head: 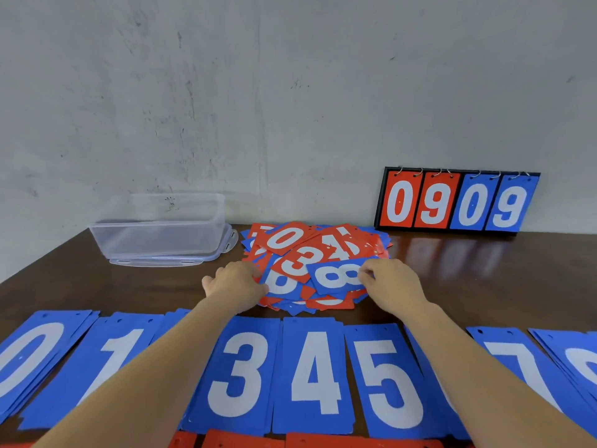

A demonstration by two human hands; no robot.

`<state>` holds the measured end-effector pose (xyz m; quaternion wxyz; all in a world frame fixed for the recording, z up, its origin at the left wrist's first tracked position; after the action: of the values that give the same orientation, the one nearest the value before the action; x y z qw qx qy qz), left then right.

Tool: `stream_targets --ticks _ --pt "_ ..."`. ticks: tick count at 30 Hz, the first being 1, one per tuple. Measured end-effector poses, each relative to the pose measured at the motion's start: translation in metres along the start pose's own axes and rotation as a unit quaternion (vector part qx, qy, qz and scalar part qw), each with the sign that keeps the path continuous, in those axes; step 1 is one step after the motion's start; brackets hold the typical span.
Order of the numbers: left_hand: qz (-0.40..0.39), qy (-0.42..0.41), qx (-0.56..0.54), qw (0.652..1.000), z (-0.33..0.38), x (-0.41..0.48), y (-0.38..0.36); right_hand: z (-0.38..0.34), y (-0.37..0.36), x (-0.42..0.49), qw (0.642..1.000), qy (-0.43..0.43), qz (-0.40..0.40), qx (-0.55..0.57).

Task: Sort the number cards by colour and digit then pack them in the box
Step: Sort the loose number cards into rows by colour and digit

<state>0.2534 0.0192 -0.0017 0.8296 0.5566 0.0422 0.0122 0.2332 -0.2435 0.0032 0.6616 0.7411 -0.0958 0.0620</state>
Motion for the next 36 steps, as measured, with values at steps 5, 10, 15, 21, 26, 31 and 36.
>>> stream_targets --ticks 5,10,15,21,26,31,36 --pt "0.039 0.025 0.016 0.999 0.002 0.003 -0.004 -0.007 0.002 0.014 0.995 -0.090 -0.020 0.049" --pt "0.045 0.060 0.040 0.996 0.011 0.006 -0.010 -0.005 -0.020 0.024 0.981 -0.164 -0.099 0.024" --pt "0.057 0.072 -0.106 0.990 0.002 0.008 -0.004 -0.003 -0.016 0.025 0.975 -0.201 -0.059 0.076" --pt "0.109 0.063 -0.247 0.961 -0.021 0.008 0.017 0.009 -0.005 0.025 0.963 -0.213 -0.016 0.164" --pt "0.115 0.060 -0.281 0.951 -0.033 0.000 0.034 0.012 0.011 0.022 0.961 -0.208 0.009 0.183" --pt "0.120 0.064 -0.326 0.936 -0.038 -0.013 0.046 0.015 0.030 0.017 0.940 -0.178 0.039 0.289" --pt "0.113 0.046 -0.403 0.907 -0.027 -0.028 0.054 0.014 0.054 0.003 0.913 -0.141 0.062 0.377"
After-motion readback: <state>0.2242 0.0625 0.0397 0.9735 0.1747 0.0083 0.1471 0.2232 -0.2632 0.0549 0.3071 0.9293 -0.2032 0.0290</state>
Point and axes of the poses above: each hand's wrist, its own x-axis towards the middle knuckle, its own y-axis out of the back of the hand, z = x × y, the point moved 4 cm from there along x, towards the middle knuckle, and after that the axes turned 5 degrees about -x, right-handed, at the moved point
